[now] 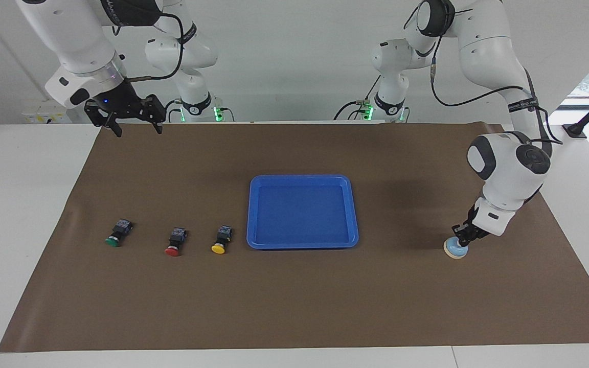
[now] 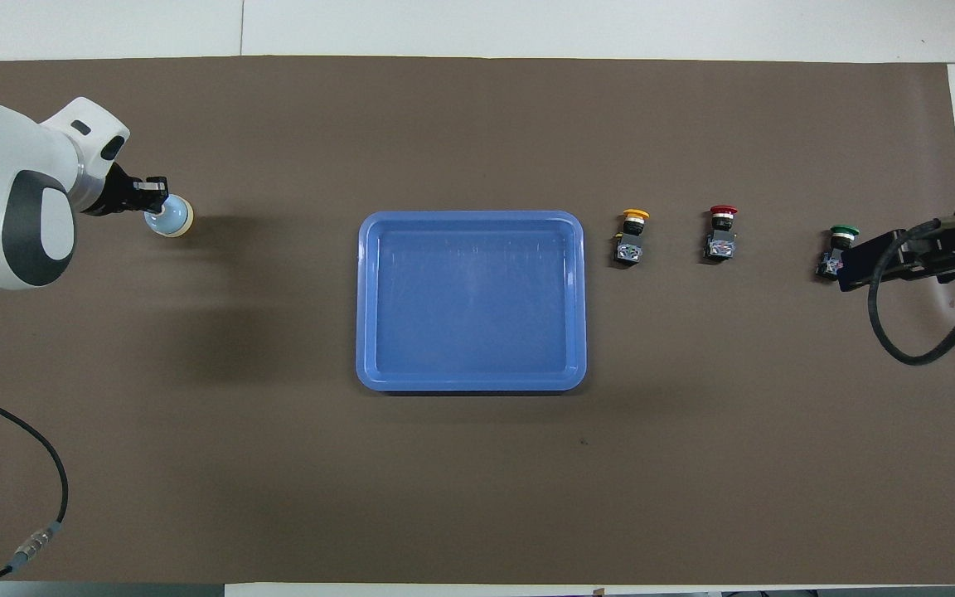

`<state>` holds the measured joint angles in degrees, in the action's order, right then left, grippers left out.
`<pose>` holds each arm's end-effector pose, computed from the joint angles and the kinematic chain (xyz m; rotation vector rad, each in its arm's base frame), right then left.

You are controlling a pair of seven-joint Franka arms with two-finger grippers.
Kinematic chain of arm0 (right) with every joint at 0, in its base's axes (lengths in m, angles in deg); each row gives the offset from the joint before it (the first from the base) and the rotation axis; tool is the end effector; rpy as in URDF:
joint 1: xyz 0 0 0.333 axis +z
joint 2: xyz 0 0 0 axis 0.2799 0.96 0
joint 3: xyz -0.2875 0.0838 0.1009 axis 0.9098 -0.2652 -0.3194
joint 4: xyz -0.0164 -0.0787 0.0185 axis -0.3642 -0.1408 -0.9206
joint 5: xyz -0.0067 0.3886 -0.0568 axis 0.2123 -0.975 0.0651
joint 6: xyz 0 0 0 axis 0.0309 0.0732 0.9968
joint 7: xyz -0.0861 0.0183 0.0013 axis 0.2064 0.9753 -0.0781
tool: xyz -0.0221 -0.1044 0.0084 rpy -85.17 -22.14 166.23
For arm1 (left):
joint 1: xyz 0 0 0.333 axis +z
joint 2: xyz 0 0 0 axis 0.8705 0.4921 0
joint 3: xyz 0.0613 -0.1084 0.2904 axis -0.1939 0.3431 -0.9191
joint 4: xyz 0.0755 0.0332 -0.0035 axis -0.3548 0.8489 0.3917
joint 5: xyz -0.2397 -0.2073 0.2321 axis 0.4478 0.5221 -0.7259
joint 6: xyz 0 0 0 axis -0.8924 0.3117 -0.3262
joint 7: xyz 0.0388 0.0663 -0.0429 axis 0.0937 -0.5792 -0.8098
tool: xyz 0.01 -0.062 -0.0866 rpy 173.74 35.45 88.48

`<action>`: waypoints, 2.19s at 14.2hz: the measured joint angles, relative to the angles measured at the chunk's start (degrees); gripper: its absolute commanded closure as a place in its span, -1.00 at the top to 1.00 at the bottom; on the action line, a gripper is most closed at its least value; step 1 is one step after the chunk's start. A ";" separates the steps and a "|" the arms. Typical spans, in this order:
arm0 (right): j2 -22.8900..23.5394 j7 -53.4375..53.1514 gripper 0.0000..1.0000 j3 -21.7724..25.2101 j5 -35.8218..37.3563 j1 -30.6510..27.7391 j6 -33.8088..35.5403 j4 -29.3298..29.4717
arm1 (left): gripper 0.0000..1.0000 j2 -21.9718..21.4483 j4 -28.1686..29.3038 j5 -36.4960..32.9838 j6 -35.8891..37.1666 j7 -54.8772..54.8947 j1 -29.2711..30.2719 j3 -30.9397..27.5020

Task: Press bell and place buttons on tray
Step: 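Press down on the bell top with the left gripper, then lift the left gripper off the bell and draw back, then reach the right gripper to the yellow button and grasp it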

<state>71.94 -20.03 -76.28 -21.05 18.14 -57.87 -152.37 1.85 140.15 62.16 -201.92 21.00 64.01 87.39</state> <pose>0.5424 0.0198 0.6247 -3.1189 -0.0895 0.1750 0.6709 0.0028 0.3380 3.1163 0.1036 0.1749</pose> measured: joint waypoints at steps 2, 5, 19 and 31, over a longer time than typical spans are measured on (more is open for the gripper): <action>0.00 0.00 1.00 0.00 0.00 0.00 0.00 0.00 | -1.00 -0.55 0.99 0.00 -1.29 0.00 0.00 0.00; 0.00 0.00 1.00 0.00 0.00 0.00 0.00 0.00 | -1.00 -0.83 1.37 0.00 -1.57 0.00 0.00 -0.02; -0.30 0.00 1.00 -0.45 -0.01 0.18 -3.27 -1.77 | 1.00 -25.49 0.86 -0.07 25.65 0.00 -0.27 0.46; 11.64 -18.18 1.00 -1.00 0.85 9.25 -34.40 -14.83 | 1.00 -29.46 0.82 0.51 32.08 -0.14 -2.96 1.31</action>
<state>83.57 -38.22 -77.28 -20.21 27.39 -92.27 -167.20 -27.62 140.98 62.67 -169.83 20.86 61.05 88.70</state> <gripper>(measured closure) 0.000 0.000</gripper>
